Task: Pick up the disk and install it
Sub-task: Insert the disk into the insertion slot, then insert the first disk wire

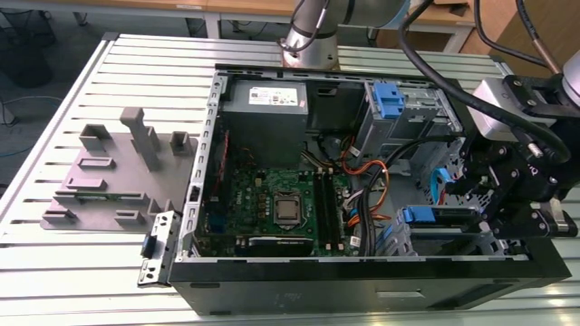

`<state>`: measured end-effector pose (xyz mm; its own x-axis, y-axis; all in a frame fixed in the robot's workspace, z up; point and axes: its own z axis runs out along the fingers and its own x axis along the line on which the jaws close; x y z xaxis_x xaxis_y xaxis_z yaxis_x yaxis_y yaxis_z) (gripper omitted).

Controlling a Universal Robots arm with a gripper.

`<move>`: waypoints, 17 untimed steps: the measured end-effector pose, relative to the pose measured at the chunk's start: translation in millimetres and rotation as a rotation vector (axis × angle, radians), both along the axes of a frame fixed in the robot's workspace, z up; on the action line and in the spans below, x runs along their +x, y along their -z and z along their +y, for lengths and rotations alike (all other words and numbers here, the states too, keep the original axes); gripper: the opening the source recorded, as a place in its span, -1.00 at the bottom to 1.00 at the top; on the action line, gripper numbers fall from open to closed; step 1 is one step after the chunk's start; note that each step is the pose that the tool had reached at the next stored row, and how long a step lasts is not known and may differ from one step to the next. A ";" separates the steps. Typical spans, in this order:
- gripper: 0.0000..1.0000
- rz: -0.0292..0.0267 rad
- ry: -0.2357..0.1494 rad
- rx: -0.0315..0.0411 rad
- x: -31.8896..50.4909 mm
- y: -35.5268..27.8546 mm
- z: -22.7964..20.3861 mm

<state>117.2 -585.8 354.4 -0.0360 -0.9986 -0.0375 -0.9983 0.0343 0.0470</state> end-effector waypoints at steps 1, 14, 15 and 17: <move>0.10 0.0000 0.000 0.0013 -0.6 0.3 0.1; 0.10 -0.0021 -0.030 0.0306 -6.0 6.4 4.1; 0.10 -0.0021 -0.030 0.0305 -6.0 6.5 4.2; 0.10 -0.0020 -0.031 0.0306 -6.0 6.5 4.1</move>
<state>111.2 -581.7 348.0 -0.0048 -0.9977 -0.0681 -0.9990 0.0017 0.0455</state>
